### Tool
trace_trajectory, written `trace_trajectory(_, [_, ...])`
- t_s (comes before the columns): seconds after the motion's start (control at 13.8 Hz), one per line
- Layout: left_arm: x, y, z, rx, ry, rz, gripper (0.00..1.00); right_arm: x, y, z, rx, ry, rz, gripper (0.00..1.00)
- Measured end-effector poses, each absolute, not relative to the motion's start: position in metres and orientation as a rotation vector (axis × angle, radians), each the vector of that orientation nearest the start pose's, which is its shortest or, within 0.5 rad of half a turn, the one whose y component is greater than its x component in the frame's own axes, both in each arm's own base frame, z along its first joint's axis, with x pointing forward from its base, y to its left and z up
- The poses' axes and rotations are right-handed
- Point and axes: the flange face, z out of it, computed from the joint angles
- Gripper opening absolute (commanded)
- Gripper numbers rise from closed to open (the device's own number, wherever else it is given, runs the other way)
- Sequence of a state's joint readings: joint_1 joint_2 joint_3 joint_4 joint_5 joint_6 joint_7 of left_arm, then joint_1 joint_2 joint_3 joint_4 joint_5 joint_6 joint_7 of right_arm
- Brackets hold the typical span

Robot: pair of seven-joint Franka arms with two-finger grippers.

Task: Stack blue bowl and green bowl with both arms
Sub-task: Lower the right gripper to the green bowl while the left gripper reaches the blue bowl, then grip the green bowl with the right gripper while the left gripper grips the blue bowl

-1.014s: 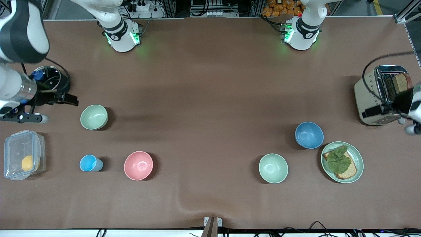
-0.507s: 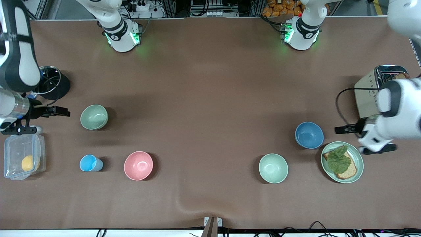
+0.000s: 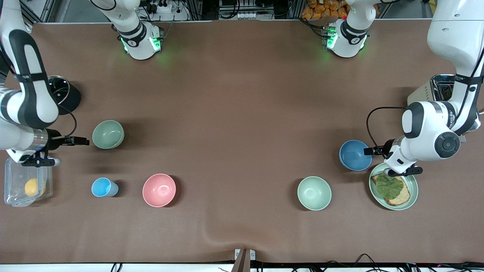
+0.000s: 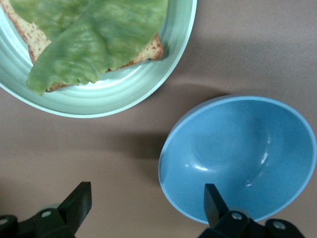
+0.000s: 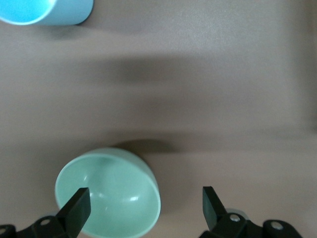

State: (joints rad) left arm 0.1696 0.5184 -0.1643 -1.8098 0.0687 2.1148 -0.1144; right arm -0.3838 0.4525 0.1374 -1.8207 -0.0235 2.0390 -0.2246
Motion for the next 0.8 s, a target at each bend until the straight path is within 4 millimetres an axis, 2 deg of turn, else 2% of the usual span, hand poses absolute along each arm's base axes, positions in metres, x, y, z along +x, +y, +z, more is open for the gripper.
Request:
trace_trajectory(0.07, [0.63,0.012,0.241,-3.143,-0.142,0.302,1.0,0.599,-0.159,0.264,-3.027,0.021,0.324,1.0])
trace_trajectory(0.22, [0.63,0.012,0.232,-3.147,-0.143,0.296,1.0,0.592,-0.163,0.244,-3.019,0.006,0.33,0.87])
trace_trajectory(0.29, [0.629,0.013,0.228,-3.147,-0.146,0.304,1.0,0.585,-0.162,0.234,-3.013,-0.01,0.34,0.86])
trace_trajectory(0.43, [0.628,0.015,0.223,-3.146,-0.152,0.318,1.0,0.575,-0.16,0.221,-2.997,-0.068,0.366,0.74])
trace_trajectory(0.58, [0.625,0.013,0.215,-3.143,-0.162,0.34,1.0,0.567,-0.164,0.213,-2.986,-0.115,0.366,0.34])
trace_trajectory(0.72, [0.622,0.01,0.207,-3.138,-0.187,0.365,1.0,0.563,-0.167,0.208,-2.983,-0.157,0.347,0.0])
trace_trajectory(0.8, [0.622,0.009,0.205,-3.137,-0.192,0.37,0.5,0.563,-0.167,0.207,-2.983,-0.164,0.345,0.0])
